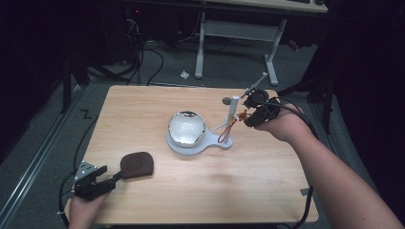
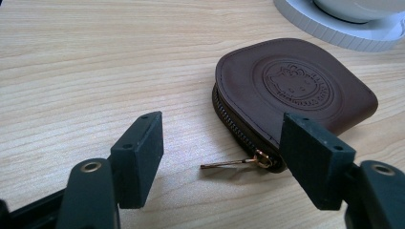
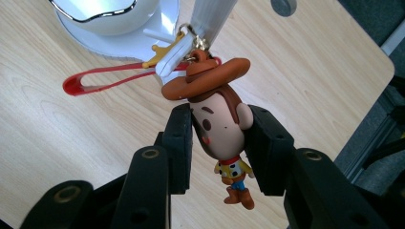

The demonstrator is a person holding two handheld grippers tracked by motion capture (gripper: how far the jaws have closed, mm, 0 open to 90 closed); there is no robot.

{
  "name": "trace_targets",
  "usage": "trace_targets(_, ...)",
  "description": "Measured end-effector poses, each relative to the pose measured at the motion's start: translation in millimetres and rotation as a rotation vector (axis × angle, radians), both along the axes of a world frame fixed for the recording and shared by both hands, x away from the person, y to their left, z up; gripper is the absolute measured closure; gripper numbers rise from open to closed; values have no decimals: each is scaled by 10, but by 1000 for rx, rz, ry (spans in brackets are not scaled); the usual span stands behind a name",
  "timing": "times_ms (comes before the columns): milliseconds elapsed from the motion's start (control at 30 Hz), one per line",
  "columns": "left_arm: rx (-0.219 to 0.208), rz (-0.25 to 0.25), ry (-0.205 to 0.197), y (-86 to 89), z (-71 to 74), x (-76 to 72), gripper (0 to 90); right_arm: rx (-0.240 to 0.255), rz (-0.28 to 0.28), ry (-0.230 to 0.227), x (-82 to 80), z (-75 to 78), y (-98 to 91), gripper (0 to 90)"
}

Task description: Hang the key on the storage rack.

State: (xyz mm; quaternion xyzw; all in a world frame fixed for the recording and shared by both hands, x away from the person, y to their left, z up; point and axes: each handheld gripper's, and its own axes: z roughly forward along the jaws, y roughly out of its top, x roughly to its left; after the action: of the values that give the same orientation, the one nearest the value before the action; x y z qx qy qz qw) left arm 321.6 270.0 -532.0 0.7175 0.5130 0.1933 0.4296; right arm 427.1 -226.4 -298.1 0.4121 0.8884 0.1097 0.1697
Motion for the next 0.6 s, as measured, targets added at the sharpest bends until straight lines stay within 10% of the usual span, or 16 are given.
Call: trace_targets(600,3,-2,3,-6,-4,5,322,22,-21,55,-39,-438,-124,551)
